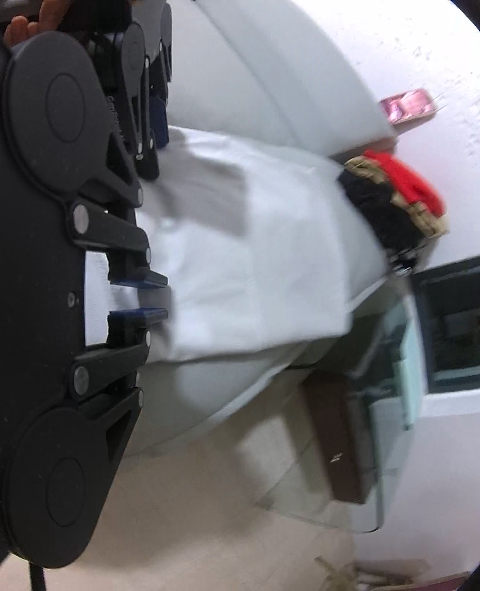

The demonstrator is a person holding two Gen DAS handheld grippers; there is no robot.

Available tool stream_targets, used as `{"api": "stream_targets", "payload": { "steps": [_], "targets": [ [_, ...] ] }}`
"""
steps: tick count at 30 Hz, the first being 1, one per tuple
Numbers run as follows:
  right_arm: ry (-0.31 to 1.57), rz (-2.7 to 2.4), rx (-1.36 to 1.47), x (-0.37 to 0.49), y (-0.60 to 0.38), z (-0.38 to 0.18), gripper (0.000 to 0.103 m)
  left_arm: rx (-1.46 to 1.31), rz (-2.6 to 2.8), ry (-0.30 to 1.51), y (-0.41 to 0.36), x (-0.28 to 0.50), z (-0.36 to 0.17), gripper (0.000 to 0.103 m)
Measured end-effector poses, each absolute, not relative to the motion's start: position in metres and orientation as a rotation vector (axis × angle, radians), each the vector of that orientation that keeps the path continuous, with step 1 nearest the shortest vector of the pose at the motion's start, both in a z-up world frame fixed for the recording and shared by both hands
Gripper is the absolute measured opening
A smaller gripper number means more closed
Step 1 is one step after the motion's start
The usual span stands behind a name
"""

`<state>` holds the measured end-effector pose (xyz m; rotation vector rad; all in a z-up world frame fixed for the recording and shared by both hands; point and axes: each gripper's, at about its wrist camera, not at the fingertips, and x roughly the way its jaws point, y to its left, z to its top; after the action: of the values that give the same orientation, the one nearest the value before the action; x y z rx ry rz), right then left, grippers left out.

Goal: Fold clothes

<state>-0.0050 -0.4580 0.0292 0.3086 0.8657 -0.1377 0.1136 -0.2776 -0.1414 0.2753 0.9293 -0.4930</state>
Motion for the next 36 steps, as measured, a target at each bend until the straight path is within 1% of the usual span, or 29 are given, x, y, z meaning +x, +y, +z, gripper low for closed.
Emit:
{"api": "stream_targets", "payload": {
  "steps": [1, 3, 6, 7, 8, 9, 10, 11, 12, 13, 14, 16, 17, 19, 20, 23, 29, 36],
  "targets": [
    [0.897, -0.138, 0.304, -0.011, -0.455, 0.031, 0.010, 0.288, -0.478, 0.962, -0.273, 0.110, -0.139, 0.042],
    [0.949, -0.135, 0.301, -0.022, -0.449, 0.036, 0.016, 0.317, -0.441, 1.010, -0.263, 0.105, -0.134, 0.039],
    [0.932, -0.104, 0.341, -0.034, -0.443, 0.060, 0.018, 0.310, -0.417, 0.958, -0.247, 0.088, -0.108, 0.041],
    [0.926, -0.094, 0.355, -0.038, -0.441, 0.068, 0.026, 0.285, -0.421, 0.947, -0.242, 0.082, -0.095, 0.043],
    [0.920, -0.084, 0.368, -0.042, -0.439, 0.076, 0.040, 0.259, -0.432, 0.932, -0.237, 0.076, -0.082, 0.046],
    [0.908, -0.071, 0.378, -0.046, -0.437, 0.086, 0.046, 0.233, -0.442, 0.917, -0.232, 0.069, -0.068, 0.052],
    [0.881, -0.051, 0.380, -0.048, -0.436, 0.100, 0.056, 0.215, -0.450, 0.899, -0.228, 0.063, -0.054, 0.063],
    [0.856, -0.031, 0.380, -0.051, -0.434, 0.115, 0.059, 0.203, -0.447, 0.883, -0.225, 0.056, -0.042, 0.070],
    [0.838, -0.014, 0.379, -0.056, -0.432, 0.129, 0.061, 0.192, -0.444, 0.866, -0.221, 0.049, -0.031, 0.081],
    [0.822, 0.001, 0.377, -0.062, -0.430, 0.143, 0.064, 0.188, -0.445, 0.849, -0.220, 0.042, -0.022, 0.085],
    [0.816, 0.011, 0.373, -0.067, -0.429, 0.155, 0.067, 0.185, -0.446, 0.831, -0.219, 0.036, -0.012, 0.087],
    [0.811, 0.013, 0.347, -0.077, -0.428, 0.176, 0.071, 0.178, -0.459, 0.804, -0.217, 0.023, 0.004, 0.094],
    [0.810, 0.000, 0.324, -0.080, -0.428, 0.185, 0.072, 0.175, -0.471, 0.794, -0.217, 0.017, 0.010, 0.095],
    [0.800, -0.030, 0.282, -0.088, -0.427, 0.197, 0.080, 0.187, -0.468, 0.768, -0.221, 0.010, 0.016, 0.099],
    [0.797, -0.045, 0.268, -0.092, -0.426, 0.200, 0.082, 0.193, -0.467, 0.754, -0.222, 0.006, 0.019, 0.100],
    [0.803, -0.075, 0.247, -0.103, -0.423, 0.208, 0.084, 0.211, -0.463, 0.715, -0.228, -0.005, 0.027, 0.102],
    [0.843, -0.108, 0.242, -0.103, -0.426, 0.199, 0.085, 0.162, -0.498, 0.789, -0.234, -0.004, 0.016, 0.102],
    [0.860, -0.124, 0.224, -0.105, -0.424, 0.188, 0.085, 0.164, -0.502, 0.758, -0.239, -0.007, 0.011, 0.102]
  ]
}}
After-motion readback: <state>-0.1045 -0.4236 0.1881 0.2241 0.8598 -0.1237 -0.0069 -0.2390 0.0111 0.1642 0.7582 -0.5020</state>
